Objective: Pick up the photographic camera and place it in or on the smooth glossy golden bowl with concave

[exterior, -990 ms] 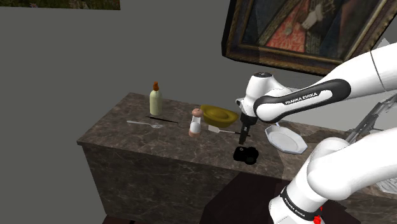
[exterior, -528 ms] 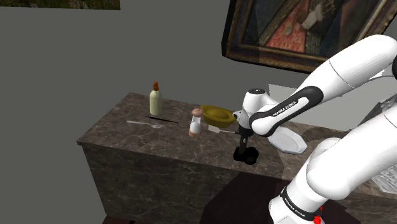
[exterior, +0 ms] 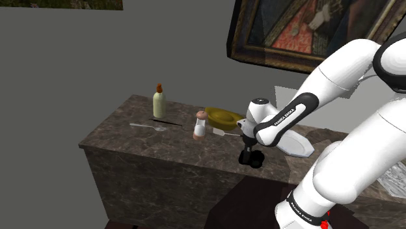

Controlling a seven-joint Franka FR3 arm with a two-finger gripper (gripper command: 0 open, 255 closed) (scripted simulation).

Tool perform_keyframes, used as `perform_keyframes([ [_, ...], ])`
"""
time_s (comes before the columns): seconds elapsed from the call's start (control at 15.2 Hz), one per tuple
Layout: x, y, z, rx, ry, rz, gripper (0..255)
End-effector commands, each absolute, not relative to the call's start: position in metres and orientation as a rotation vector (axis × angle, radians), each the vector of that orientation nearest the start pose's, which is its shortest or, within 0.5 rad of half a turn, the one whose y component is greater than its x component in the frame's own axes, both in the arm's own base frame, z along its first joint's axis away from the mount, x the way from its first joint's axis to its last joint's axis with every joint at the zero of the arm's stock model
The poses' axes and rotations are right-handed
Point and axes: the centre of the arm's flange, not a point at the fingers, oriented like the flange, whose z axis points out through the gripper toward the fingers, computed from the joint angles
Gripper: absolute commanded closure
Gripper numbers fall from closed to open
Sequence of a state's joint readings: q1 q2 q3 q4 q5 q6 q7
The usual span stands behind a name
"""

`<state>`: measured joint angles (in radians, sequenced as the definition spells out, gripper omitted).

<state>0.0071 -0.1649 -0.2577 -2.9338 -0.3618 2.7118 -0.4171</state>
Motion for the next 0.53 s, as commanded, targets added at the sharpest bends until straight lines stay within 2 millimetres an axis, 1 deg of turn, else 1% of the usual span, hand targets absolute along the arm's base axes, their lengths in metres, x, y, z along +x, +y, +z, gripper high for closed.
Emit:
perform_keyframes([
  [0.0,0.3197,-0.0628,0.2156,-3.112,-0.803,0.134,0],
  [0.26,0.3197,-0.0628,0.2156,-3.112,-0.803,0.134,0],
  [0.33,0.3197,-0.0628,0.2156,-3.112,-0.803,0.134,255],
  [0.46,0.3197,-0.0628,0.2157,-3.112,-0.803,0.134,255],
])
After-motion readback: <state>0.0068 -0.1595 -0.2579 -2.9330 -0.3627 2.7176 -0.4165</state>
